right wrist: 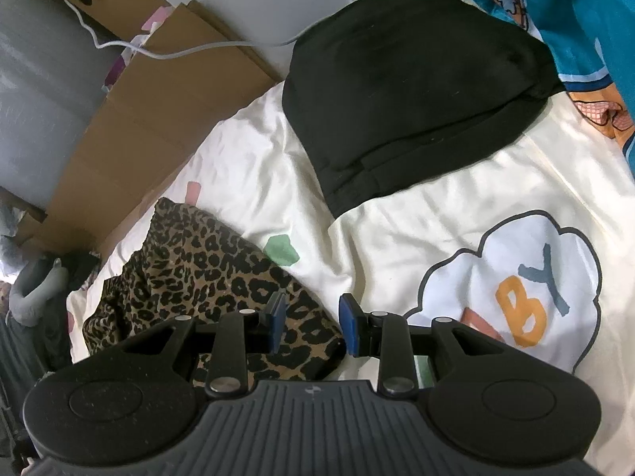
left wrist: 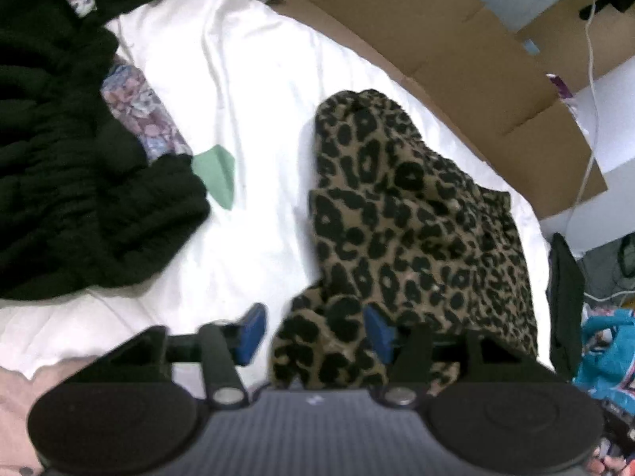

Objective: Fold clothes

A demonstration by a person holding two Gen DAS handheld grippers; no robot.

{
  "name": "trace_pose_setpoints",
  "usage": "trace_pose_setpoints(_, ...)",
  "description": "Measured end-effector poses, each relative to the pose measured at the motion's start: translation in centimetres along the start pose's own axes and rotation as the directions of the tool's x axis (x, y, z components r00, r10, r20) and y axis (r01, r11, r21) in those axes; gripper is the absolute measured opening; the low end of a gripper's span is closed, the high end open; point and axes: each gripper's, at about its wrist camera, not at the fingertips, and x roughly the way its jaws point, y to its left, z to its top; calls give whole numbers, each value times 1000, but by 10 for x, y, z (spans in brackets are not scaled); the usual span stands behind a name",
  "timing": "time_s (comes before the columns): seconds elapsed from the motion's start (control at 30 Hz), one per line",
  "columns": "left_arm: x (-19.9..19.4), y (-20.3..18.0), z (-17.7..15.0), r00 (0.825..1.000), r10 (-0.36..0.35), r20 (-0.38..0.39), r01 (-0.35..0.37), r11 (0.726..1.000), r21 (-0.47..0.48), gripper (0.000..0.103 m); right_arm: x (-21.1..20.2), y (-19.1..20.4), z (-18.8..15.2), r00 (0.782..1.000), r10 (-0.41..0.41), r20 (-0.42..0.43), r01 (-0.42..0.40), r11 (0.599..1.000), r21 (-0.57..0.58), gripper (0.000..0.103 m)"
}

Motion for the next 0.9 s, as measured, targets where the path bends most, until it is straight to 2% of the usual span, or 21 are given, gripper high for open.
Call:
trace_pose_setpoints(0.27,19,13,-2,1000,3,-29,-5,997,-76,66,0,14,-3,999,39,-2,-39,999,-14,32)
trace_pose_setpoints(0.43,33,16,-6,999,-28,-46,22,992,-121,66,3,25,-6,999,51,-15,-52,998,-35,32)
trace_pose_setpoints(0.53,40,12,-9,995,-72,-68,63,990,-123,66,7,33,-11,998,56,-31,-58,997,-45,32)
trace_pose_setpoints(0.6,42,8,-12,991,-99,-84,90,990,-110,60,9,40,-13,997,65,-38,-67,996,-53,32)
trace_pose_setpoints(0.67,40,6,-15,991,-113,-78,104,989,-103,31,11,47,-15,996,74,-44,-76,995,-63,32)
trace_pose_setpoints(0.73,37,5,-18,990,-123,-67,116,988,-99,16,13,55,-18,995,84,-49,-88,993,-75,32)
trace_pose_setpoints(0.8,28,3,-20,990,-136,-27,133,987,-90,12,14,62,-20,994,93,-56,-98,991,-90,32)
trace_pose_setpoints(0.9,4,-9,-24,986,-154,64,157,987,-32,11,16,70,-24,993,101,-68,-108,988,-108,32)
